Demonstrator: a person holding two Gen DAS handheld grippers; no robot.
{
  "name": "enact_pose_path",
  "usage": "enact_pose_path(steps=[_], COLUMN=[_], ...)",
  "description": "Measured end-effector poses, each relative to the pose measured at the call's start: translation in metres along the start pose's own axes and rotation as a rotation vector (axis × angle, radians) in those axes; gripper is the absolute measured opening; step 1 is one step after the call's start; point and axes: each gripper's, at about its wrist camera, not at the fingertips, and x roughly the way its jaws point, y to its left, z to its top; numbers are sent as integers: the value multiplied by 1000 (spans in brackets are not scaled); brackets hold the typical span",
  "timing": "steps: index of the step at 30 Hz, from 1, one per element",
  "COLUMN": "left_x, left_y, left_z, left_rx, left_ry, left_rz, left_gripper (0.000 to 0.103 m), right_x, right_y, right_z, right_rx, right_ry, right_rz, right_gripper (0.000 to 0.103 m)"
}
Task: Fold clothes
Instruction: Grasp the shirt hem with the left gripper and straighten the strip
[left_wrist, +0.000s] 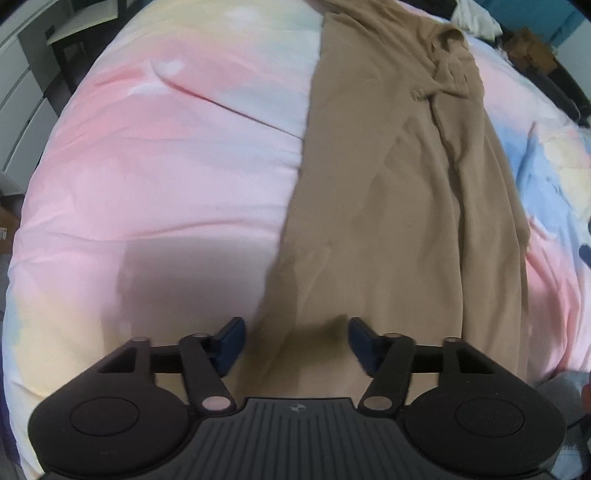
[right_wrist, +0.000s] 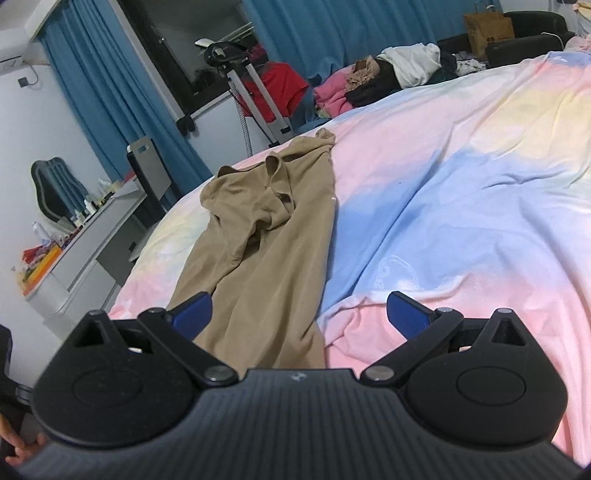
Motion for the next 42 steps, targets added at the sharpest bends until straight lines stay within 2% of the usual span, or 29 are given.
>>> enact_pose_path(steps=[3,5,7,8,10,13,18,22,26,30,34,36,38,39,40,42], left_x=[-5,-9,-13,-15,-20,-31,-55,-85,-101,-75,-37,-21,-17,-21,-25,-32], left_y=[-4,-3,-1,-1,-1,-7,-44,-85,-120,-139,-143,-140,-133,-127,-122,-108], left_z=[-5,-7,-7,-7,-9,-14,-31,-43,-48,-48,-46,-52,-54,-54,-54,-54], left_rx=[23,29,17,17,34,81,219,375,437,428,394,375,351,337,323,291], left_ry=[20,20,11,8,-7,-45,-137,-238,-272,-233,-155,-124,-125,-125,-125,-142], left_rz=[4,14,30,27,29,41,102,134,45,-68,-172,-193,-212,-241,-271,-326], left_gripper=[55,50,35,33,15,7,3,3,3,3,7,11,17,28,45,65], right_x=[-1,-2,-2,-2,-1,-1,0,1,3,3,2,2,3,4,5,7], right_y=[-4,-5,-5,-5,-5,-5,-6,-6,-7,-12,-15,-17,-19,-20,-21,-21], right_z=[0,0,-1,-1,-2,-4,-6,-7,-7,-9,-9,-10,-10,-11,-11,-12], right_rx=[25,37,33,31,25,17,11,6,3,10,14,20,41,51,60,74], right_ry=[0,2,4,4,5,7,7,9,16,19,18,24,39,47,55,74], right_rz=[-3,-1,-3,-4,-7,-11,-35,-42,-57,-79,-87,-82,-63,-53,-42,-18], right_gripper=[103,103,103,103,103,103,103,103,102,102,103,102,102,102,102,102])
